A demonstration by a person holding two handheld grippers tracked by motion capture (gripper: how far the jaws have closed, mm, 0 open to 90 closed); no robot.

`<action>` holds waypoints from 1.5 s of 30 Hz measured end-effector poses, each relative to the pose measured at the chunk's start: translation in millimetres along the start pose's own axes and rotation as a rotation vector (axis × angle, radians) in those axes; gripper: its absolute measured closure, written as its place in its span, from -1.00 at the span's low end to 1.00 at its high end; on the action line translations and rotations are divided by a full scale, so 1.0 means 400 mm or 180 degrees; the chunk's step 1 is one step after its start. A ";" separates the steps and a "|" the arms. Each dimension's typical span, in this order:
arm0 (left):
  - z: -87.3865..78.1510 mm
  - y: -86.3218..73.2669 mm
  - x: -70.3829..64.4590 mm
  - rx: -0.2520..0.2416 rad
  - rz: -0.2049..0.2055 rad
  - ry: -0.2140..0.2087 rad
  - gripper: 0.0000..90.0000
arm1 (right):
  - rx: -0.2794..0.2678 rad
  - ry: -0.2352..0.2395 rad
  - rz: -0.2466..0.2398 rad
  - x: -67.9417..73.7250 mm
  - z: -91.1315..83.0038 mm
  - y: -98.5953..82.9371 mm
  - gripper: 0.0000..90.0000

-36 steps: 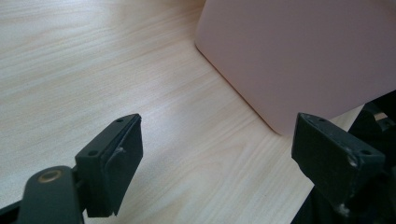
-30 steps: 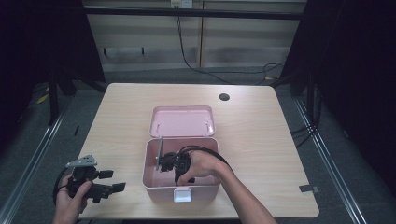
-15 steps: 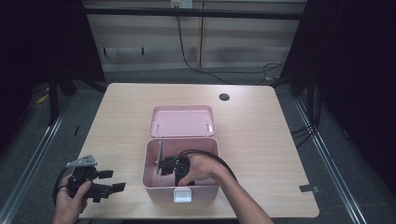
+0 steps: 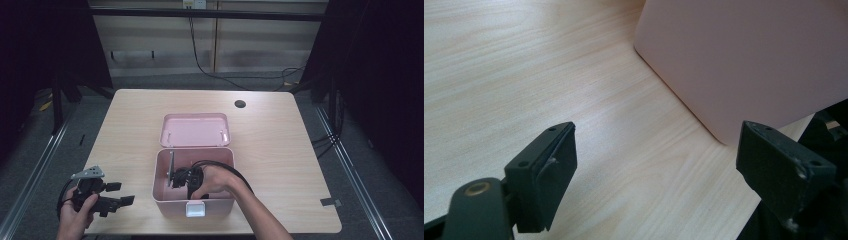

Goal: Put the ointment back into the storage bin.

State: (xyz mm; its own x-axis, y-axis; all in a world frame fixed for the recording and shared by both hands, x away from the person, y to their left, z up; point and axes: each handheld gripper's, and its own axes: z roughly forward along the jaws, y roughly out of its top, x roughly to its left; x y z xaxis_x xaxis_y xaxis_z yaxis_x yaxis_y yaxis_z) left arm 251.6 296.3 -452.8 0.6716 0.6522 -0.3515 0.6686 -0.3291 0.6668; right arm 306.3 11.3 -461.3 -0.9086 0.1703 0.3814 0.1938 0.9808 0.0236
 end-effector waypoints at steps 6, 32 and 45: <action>0.000 0.000 0.000 0.0003 0.0000 0.0001 -0.63 | -0.0069 -0.0032 0.0044 0.006 -0.012 -0.001 0.43; 0.000 0.000 0.000 0.0015 0.0007 0.0004 -0.63 | -0.0460 -0.0267 0.0173 0.035 -0.132 -0.065 0.28; 0.001 0.000 -0.001 0.0017 0.0007 0.0006 -0.63 | -0.0608 -0.0372 0.0250 0.052 -0.190 -0.096 0.25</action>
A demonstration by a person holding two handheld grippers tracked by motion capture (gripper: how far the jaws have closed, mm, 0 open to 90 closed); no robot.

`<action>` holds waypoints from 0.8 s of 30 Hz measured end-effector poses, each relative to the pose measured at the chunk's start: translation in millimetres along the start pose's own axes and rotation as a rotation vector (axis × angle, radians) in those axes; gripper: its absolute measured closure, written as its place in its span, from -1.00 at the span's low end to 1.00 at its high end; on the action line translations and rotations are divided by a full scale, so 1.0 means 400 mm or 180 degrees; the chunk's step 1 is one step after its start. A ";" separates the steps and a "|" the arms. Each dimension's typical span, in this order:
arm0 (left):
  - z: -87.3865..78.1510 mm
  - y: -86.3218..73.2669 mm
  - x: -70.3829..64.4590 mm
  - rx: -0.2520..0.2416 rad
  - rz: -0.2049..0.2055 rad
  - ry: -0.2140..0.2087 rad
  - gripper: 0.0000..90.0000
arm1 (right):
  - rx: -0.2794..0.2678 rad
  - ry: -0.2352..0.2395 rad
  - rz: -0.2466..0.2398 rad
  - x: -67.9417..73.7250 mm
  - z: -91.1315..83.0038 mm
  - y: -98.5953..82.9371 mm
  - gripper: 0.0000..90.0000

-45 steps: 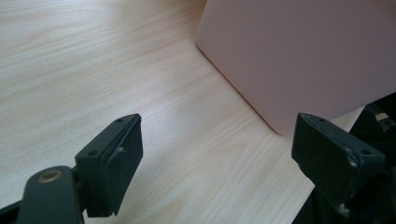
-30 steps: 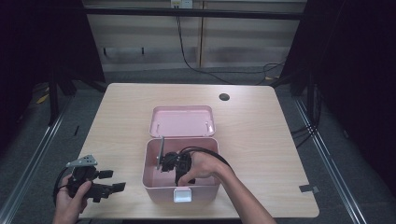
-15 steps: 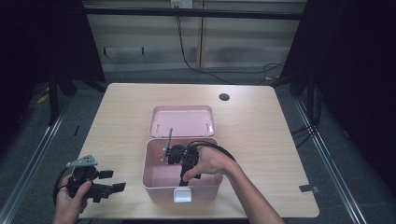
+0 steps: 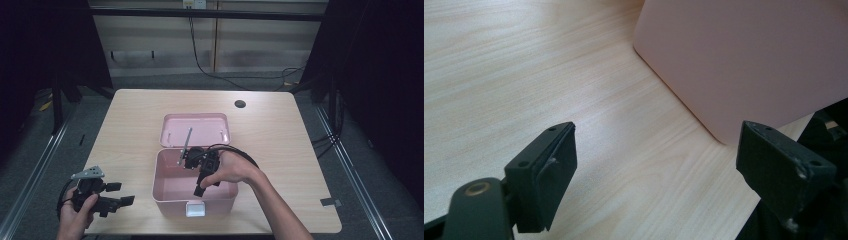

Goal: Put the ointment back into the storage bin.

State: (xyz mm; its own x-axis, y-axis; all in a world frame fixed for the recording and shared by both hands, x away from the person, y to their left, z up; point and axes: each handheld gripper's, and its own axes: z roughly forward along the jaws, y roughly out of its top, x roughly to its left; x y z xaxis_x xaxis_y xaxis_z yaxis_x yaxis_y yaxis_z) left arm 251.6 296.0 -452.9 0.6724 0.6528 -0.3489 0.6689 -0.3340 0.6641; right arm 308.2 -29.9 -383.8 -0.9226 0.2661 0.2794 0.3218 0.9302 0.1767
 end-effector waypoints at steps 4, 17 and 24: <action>0.000 0.000 0.000 -0.0002 -0.0001 -0.0004 -0.63 | -0.0055 -0.0022 0.0053 -0.003 -0.010 -0.011 0.20; 0.001 0.000 0.000 0.0008 0.0007 0.0005 -0.63 | -0.0199 -0.0144 0.0080 0.008 -0.066 -0.047 0.15; 0.001 0.000 0.000 0.0010 0.0002 0.0007 -0.63 | -0.0272 -0.0156 0.0106 0.014 -0.094 -0.074 0.15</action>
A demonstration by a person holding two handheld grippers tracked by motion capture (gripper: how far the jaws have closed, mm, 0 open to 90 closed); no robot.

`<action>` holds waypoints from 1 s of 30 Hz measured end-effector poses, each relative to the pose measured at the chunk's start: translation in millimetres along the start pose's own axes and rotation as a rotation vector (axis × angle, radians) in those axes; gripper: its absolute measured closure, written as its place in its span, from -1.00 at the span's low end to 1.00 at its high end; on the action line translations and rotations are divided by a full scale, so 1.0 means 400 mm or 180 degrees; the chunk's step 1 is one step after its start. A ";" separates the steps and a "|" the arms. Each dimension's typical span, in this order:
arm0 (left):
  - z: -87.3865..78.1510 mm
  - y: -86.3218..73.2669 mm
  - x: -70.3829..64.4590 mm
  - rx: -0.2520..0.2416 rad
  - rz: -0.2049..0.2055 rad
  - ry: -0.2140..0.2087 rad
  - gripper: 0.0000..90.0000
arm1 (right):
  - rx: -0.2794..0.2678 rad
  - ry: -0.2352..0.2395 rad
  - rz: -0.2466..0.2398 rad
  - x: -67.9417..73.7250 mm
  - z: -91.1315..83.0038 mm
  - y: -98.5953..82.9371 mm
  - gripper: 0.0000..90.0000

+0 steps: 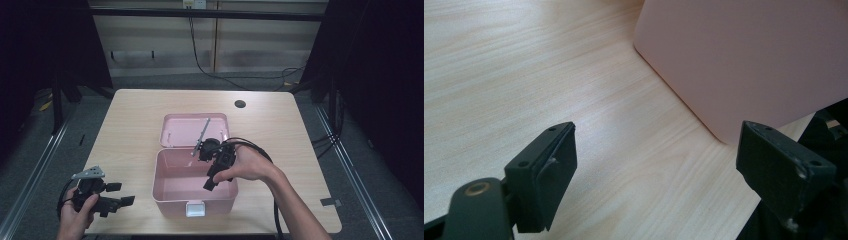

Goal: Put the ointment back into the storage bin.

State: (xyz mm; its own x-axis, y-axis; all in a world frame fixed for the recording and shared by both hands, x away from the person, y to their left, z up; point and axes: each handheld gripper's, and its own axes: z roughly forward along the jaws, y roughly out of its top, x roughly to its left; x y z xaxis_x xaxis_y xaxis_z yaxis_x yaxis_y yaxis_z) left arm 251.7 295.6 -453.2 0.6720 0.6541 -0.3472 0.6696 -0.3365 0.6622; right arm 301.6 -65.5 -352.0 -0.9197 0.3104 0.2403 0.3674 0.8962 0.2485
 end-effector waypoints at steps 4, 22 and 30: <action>0.000 0.000 0.000 0.0002 0.0004 0.0002 -0.63 | -0.0045 0.0012 0.0004 0.003 -0.016 -0.017 0.15; 0.000 0.000 0.000 0.0002 0.0001 0.0005 -0.63 | -0.0184 -0.0138 0.0200 0.014 -0.092 -0.111 0.15; 0.000 0.000 0.000 0.0004 -0.0003 0.0006 -0.63 | -0.0293 -0.0186 0.0306 0.015 -0.118 -0.169 0.12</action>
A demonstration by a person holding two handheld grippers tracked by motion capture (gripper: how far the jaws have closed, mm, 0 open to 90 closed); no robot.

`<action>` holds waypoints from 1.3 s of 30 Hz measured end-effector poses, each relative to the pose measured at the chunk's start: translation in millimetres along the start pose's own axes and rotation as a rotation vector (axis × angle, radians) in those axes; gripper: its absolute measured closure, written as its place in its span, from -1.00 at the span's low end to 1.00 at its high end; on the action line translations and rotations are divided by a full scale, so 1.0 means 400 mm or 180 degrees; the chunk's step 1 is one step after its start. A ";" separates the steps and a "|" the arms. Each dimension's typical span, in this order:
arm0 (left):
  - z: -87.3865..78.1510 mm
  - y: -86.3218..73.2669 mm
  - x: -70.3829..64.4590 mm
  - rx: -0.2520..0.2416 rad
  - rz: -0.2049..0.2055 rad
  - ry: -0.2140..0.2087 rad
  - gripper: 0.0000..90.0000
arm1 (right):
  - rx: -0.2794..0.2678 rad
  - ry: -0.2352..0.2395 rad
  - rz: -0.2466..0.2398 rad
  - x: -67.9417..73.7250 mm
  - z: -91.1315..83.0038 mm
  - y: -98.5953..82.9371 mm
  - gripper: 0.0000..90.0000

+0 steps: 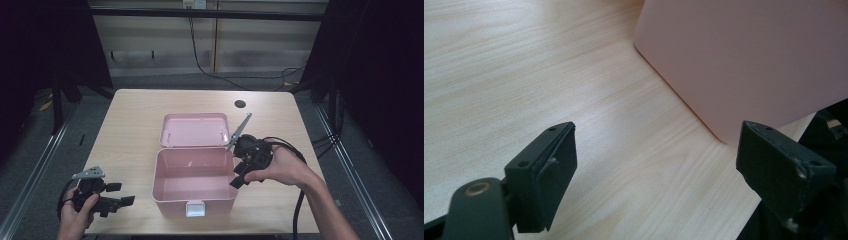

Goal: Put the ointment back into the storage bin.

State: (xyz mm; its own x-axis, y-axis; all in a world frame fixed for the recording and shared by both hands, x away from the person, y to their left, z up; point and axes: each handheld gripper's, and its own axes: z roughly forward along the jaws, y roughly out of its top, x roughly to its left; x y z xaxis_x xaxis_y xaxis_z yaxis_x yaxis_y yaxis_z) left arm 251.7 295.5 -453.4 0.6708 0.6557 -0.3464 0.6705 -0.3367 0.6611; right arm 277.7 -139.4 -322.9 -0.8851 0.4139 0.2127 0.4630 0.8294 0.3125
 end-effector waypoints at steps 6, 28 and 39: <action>0.001 0.000 0.000 0.0009 -0.0008 -0.0005 -0.63 | -0.0051 -0.0064 0.0084 -0.006 -0.015 -0.044 0.04; 0.003 0.000 0.000 0.0012 -0.0006 0.0004 -0.63 | -0.0172 0.0007 0.0347 -0.048 0.071 -0.176 0.03; 0.002 -0.001 0.000 0.0015 -0.0008 0.0007 -0.63 | -0.0200 0.0076 0.0512 -0.070 0.148 -0.239 0.03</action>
State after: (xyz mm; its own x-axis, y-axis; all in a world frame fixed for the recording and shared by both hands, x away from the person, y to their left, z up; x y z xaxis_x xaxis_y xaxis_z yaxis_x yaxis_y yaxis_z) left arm 251.8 295.1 -454.2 0.6684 0.6582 -0.3466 0.6737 -0.3382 0.6570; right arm 255.6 -208.0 -413.6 -0.7983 0.5298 0.2864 0.6013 0.7278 0.3297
